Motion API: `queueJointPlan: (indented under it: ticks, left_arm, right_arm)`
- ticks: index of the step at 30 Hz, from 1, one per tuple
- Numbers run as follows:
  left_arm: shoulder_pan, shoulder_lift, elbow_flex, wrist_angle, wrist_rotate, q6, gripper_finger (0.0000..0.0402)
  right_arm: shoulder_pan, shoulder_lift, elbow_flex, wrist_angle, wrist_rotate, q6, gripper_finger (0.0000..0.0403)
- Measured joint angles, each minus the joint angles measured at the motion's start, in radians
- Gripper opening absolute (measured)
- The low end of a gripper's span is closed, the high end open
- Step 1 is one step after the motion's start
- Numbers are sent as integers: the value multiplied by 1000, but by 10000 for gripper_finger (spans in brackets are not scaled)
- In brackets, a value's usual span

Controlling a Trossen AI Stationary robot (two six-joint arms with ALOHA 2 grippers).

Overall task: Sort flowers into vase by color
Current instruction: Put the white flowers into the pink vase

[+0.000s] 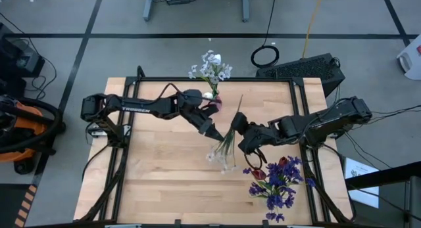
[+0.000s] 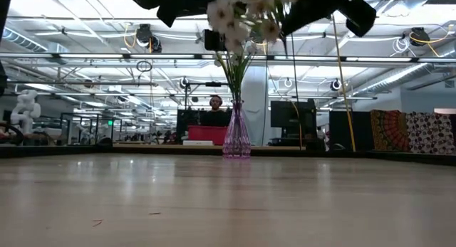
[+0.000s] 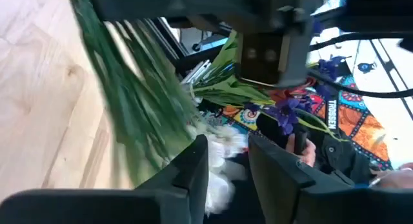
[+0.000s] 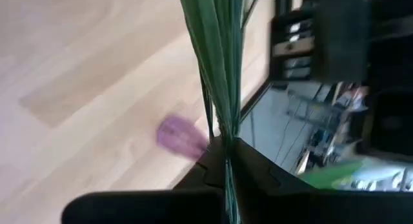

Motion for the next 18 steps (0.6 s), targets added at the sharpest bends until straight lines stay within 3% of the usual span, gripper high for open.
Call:
queueJointPlan:
  ticks: [4,8,12,18]
  left_arm:
    - [29,-10,0,-1,9,27,122]
    - [40,-68,0,-42,-47,133,123]
    - [43,-167,0,-289,-163,302,123]
    - [42,-341,0,-696,-433,530,123]
  right_arm:
    - [-24,-2,0,-92,32,84,2]
    - [-81,-39,-1,-186,25,307,1]
    - [-182,-102,-2,-256,-91,550,1]
    - [-343,-225,-64,-224,-255,800,1]
